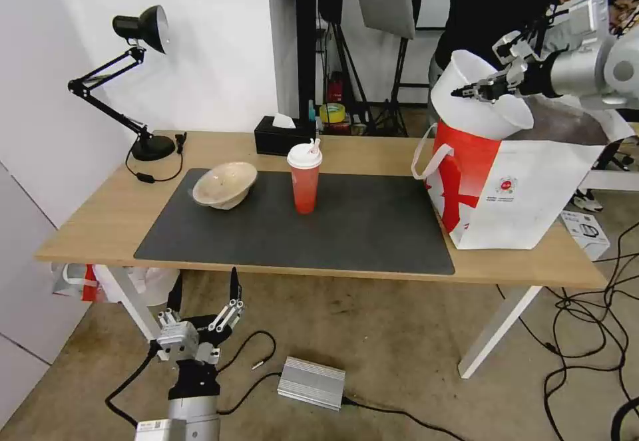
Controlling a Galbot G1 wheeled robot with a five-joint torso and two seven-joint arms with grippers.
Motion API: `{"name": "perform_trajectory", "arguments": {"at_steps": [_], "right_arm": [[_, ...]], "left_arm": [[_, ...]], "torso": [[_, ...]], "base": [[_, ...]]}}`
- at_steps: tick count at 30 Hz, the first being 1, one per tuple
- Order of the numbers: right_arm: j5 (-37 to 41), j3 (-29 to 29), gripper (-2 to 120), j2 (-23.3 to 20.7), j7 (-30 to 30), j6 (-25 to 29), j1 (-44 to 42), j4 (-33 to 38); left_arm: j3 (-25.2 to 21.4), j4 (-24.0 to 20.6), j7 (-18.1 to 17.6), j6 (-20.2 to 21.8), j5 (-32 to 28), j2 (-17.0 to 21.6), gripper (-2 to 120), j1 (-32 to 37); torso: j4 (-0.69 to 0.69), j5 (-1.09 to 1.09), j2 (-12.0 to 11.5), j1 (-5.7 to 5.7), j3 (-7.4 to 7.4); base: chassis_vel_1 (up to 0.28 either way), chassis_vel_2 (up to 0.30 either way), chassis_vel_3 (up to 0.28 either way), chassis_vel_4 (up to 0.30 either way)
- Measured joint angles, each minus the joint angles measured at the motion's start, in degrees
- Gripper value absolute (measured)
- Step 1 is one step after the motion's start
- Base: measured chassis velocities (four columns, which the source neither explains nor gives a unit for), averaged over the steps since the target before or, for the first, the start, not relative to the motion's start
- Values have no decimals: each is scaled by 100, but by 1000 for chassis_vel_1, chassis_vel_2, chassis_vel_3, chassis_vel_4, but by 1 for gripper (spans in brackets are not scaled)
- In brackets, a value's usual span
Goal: Pick up the trash from the table and place it into the takeout bag.
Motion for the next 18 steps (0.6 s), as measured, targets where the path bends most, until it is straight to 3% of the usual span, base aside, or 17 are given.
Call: {"name": "perform_trajectory", "arguments": {"at_steps": [6,9,13,18], "right_arm": [[-128,296,0,-68,-36,3,-352,60],[-144,351,7,-84,-41,3,-404,90],[-204,378,27,-98,-36,3,-416,148],[-261,374,43,-110,-13,3,-427,187]], "left_arm": [[-18,-15,-1,0,0,12,100,9],[-19,-18,-3,0,0,11,100,17],[-4,-91,-3,0,1,23,100,81],[-17,-88,-3,0,-1,21,100,77]], "torso": [[0,0,0,0,0],[0,1,0,0,0],[1,0,0,0,0],[0,0,0,0,0]], "base": [[0,0,0,0],[0,0,0,0],[0,0,0,0],[0,0,0,0]]}}
